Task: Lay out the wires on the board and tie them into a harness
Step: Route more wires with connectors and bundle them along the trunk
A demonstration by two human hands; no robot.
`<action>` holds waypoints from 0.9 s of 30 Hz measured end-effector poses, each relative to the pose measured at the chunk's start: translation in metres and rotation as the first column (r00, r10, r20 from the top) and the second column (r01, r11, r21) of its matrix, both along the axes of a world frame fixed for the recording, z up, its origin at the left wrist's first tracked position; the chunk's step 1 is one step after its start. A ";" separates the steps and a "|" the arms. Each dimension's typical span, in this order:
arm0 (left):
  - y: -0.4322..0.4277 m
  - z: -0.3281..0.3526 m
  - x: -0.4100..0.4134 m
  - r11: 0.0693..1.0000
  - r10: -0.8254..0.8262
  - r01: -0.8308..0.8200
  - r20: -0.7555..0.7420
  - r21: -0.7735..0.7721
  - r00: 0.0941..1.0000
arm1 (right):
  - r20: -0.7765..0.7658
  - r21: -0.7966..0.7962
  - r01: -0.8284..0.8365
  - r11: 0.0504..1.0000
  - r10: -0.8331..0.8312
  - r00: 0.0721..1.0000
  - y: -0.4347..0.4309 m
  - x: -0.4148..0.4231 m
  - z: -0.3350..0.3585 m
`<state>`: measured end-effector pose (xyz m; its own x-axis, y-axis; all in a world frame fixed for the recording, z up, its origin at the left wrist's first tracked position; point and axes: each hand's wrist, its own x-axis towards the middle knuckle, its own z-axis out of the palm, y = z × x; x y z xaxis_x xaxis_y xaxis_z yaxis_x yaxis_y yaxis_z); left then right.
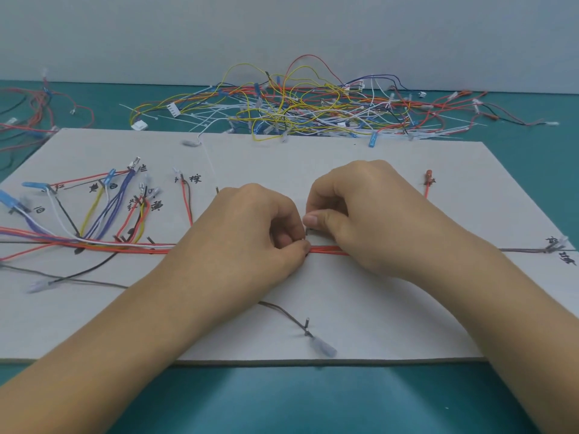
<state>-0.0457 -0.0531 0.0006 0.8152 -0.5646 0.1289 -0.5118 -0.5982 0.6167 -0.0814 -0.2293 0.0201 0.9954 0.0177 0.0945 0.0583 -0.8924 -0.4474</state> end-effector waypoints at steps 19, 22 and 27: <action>0.004 -0.001 0.002 0.999 -0.033 0.032 0.037 0.020 0.999 | 0.018 0.165 0.013 0.986 -0.016 1.000 -0.002 -0.014 -0.007; 0.007 0.003 0.004 0.998 -0.048 0.047 0.023 0.031 0.999 | 0.041 0.140 0.011 0.990 -0.016 0.999 0.001 -0.012 -0.007; 0.017 0.020 0.006 0.992 -0.080 0.077 0.023 0.105 0.997 | 0.057 0.080 -0.027 0.996 0.023 0.998 0.005 -0.016 -0.006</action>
